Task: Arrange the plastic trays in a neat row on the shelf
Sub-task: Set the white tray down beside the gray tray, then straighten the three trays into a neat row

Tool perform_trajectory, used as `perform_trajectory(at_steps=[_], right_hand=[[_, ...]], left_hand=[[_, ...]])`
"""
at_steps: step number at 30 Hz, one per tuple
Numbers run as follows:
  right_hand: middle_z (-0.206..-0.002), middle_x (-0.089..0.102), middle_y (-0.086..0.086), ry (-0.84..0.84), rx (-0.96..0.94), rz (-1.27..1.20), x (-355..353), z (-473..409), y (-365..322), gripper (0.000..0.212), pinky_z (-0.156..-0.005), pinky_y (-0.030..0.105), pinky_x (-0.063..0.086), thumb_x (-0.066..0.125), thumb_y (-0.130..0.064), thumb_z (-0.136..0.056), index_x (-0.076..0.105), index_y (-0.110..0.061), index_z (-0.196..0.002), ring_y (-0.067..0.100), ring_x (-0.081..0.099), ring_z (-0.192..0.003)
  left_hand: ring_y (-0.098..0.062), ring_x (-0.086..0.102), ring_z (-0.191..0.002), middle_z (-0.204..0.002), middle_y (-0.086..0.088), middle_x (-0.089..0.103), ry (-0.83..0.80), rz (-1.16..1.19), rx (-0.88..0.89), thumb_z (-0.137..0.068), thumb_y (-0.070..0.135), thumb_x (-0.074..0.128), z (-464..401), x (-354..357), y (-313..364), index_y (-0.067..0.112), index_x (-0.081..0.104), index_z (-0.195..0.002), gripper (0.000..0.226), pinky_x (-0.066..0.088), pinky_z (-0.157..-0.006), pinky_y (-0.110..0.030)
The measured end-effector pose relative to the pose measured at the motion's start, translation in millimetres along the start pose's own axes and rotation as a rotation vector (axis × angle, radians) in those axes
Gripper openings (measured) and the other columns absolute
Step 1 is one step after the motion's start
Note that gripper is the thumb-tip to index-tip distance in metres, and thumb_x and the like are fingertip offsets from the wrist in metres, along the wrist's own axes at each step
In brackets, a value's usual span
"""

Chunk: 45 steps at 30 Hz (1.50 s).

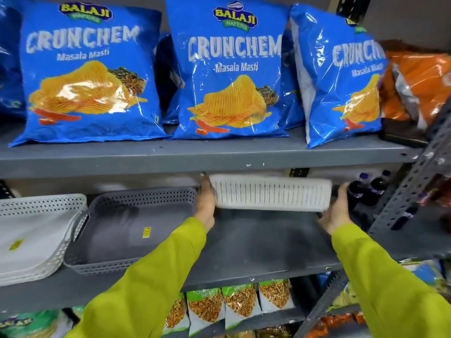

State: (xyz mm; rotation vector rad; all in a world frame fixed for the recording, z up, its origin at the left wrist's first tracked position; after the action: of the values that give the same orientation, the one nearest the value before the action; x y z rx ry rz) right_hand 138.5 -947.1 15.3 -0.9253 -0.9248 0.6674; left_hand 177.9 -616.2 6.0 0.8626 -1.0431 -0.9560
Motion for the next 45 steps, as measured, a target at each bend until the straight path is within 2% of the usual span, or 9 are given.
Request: perform_trajectory(at_steps=[4, 7, 14, 18, 22, 27, 31, 37, 45], right_hand=[[-0.075, 0.076, 0.013, -0.088, 0.084, 0.317, -17.1, -5.4, 12.6, 0.044, -0.074, 0.038, 0.057, 0.061, -0.049, -0.08, 0.078, -0.008, -0.082, 0.03, 0.069, -0.072], [-0.111, 0.069, 0.023, 0.048, 0.093, 0.662, -51.9, -39.6, 41.5, 0.076, -0.096, 0.053, 0.05, 0.078, -0.059, -0.056, 0.068, -0.002, -0.105, 0.036, 0.065, -0.097], [-0.14, 0.046, 0.025, 0.329, -0.417, 1.228, 22.8, 23.0, 32.2, 0.076, -0.113, 0.056, 0.024, 0.064, -0.046, -0.082, 0.036, -0.002, -0.137, 0.04, 0.038, -0.133], [-0.129, 0.061, 0.017, -0.099, -0.436, 1.15, 111.2, 61.1, 69.7, 0.058, -0.102, 0.037, 0.042, 0.063, -0.049, -0.082, 0.058, -0.006, -0.121, 0.033, 0.056, -0.118], [-0.148, 0.044, 0.012, -0.382, -0.212, 1.328, 172.2, 92.6, 125.8, 0.103, -0.108, 0.036, 0.036, 0.045, -0.082, -0.069, 0.038, -0.009, -0.141, 0.03, 0.044, -0.133], [-0.147, 0.045, 0.012, -0.552, -0.083, 1.461, 200.8, 114.7, 171.4, 0.107, -0.107, 0.037, 0.04, 0.046, -0.085, -0.066, 0.03, -0.012, -0.143, 0.033, 0.047, -0.13], [-0.125, 0.062, 0.013, -0.489, -0.308, 1.651, 197.9, 115.9, 178.1, 0.068, -0.085, 0.038, 0.051, 0.047, -0.057, -0.084, 0.035, -0.018, -0.138, 0.036, 0.06, -0.108], [-0.106, 0.068, 0.012, -0.49, -0.425, 1.734, 194.5, 122.5, 178.8, 0.058, -0.067, 0.035, 0.045, 0.042, -0.054, -0.088, 0.036, -0.023, -0.136, 0.035, 0.062, -0.088], [-0.093, 0.074, 0.012, -0.169, -0.551, 1.824, 206.8, 133.6, 201.4, 0.024, -0.093, 0.039, 0.037, 0.036, -0.037, -0.091, 0.045, -0.016, -0.1, 0.031, 0.067, -0.09]], left_hand=[[-0.03, 0.071, -0.097, -0.113, -0.014, 0.071, -0.094, -0.239, -0.148, -0.035, 0.06, 0.083, -7.2, -16.8, -34.7, 0.003, 0.06, -0.124, 0.108, 0.058, -0.088, -0.044], [-0.03, 0.061, -0.113, -0.13, -0.009, 0.059, -0.064, -0.517, -0.112, -0.06, 0.039, 0.077, 17.8, -17.8, -32.5, -0.003, 0.048, -0.13, 0.087, 0.052, -0.097, -0.038], [-0.03, 0.069, -0.099, -0.101, -0.014, 0.076, 0.177, -0.918, 0.51, -0.083, 0.017, 0.057, 53.7, -49.5, 26.6, 0.013, 0.074, -0.102, 0.026, 0.051, -0.083, -0.032], [-0.04, 0.066, -0.091, -0.092, -0.021, 0.073, 0.542, -1.136, 0.624, -0.079, 0.029, 0.049, 51.4, -152.5, 65.2, 0.013, 0.069, -0.109, 0.039, 0.053, -0.084, -0.044], [-0.043, 0.048, -0.122, -0.129, -0.028, 0.054, 0.764, -1.414, 0.358, -0.083, 0.046, 0.055, 47.9, -278.4, 72.8, -0.001, 0.053, -0.124, 0.062, 0.031, -0.105, -0.059], [-0.036, 0.052, -0.125, -0.134, -0.02, 0.057, 0.432, -1.494, -0.119, -0.078, 0.074, 0.049, 55.2, -354.8, 54.4, 0.006, 0.045, -0.126, 0.084, 0.032, -0.107, -0.047], [-0.037, 0.063, -0.104, -0.116, -0.018, 0.067, 0.345, -1.518, -0.026, -0.083, 0.061, 0.054, 63.9, -362.3, 55.5, 0.012, 0.044, -0.119, 0.062, 0.048, -0.085, -0.041], [-0.036, 0.065, -0.096, -0.108, -0.015, 0.069, 0.233, -1.58, 0.081, -0.091, 0.051, 0.043, 73.3, -371.0, 60.9, 0.019, 0.04, -0.122, 0.045, 0.048, -0.072, -0.038], [-0.036, 0.067, -0.093, -0.101, -0.013, 0.073, 0.274, -1.714, 0.325, -0.095, 0.041, 0.035, 72.5, -375.6, 56.9, 0.018, 0.039, -0.129, 0.041, 0.041, -0.065, -0.037]])
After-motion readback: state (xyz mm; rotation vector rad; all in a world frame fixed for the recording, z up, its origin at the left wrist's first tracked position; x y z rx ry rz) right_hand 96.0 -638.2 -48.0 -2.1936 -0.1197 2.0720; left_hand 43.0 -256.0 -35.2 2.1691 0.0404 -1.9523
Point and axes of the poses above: each hand's wrist, its own z-axis away from the middle knuckle, its own x-axis out of the palm, y = z × x, the point moved 3 cm from there along -z, towards the middle knuckle
